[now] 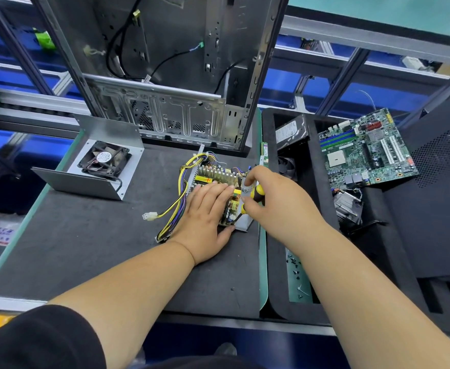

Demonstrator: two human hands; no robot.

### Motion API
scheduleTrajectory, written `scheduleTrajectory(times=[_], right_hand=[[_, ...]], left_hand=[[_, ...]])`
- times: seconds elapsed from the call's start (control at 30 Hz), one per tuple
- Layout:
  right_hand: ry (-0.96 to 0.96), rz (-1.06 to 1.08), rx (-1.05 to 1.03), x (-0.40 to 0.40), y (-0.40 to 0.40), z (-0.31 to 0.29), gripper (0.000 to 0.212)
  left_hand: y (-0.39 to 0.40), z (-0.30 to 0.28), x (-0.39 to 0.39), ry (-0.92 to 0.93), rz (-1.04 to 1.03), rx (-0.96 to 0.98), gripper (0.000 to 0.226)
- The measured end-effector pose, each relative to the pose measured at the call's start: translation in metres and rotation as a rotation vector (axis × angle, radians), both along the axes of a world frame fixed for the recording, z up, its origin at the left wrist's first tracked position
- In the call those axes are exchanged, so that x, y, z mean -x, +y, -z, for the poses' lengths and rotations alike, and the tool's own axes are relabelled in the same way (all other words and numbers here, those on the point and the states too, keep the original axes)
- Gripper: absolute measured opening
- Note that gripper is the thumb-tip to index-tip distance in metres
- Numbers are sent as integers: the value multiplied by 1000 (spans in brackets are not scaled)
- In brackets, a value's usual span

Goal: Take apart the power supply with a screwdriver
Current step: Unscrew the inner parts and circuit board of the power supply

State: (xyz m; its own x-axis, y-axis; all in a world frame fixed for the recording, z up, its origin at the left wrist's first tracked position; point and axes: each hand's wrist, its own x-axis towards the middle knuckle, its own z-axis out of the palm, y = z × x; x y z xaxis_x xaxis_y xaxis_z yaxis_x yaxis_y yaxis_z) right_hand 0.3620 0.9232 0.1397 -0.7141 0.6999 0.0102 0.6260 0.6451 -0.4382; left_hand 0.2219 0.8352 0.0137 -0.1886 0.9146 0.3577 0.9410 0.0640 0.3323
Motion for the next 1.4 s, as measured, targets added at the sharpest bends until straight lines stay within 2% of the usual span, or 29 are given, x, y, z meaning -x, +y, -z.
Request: scheduleTrajectory(times=[0.17,0.3,0.4,0.53,0.63,0.9,1.07,1.17,1.4], right_hand=[[2,-24,18,-3,0,1,27],[-36,-21,-87,-3,0,2,22],[-68,-5,-73,-3,2,2,27],[-39,11,-19,-3,3,2,16],[-4,15,22,-3,2,0,21],[-74,-19,-114,-2,0,1,26],[-42,-6,-48,-1,2,2,15],[21,-18,5,-2,2,0,17],[-29,-42,-68,-4,2,3,17]], left_hand=[[0,1,0,12,-2,1,82],[1,1,0,7,-2,-4,81],[1,1,0,4,-2,-2,79],[1,1,1,13,-3,3,80],[1,2,1,16,-1,8,80],[0,2,1,11,7,-1,79],[0,3,1,13,11,-12,81],[1,2,1,8,12,-20,83],[1,2,1,5,10,-32,83]])
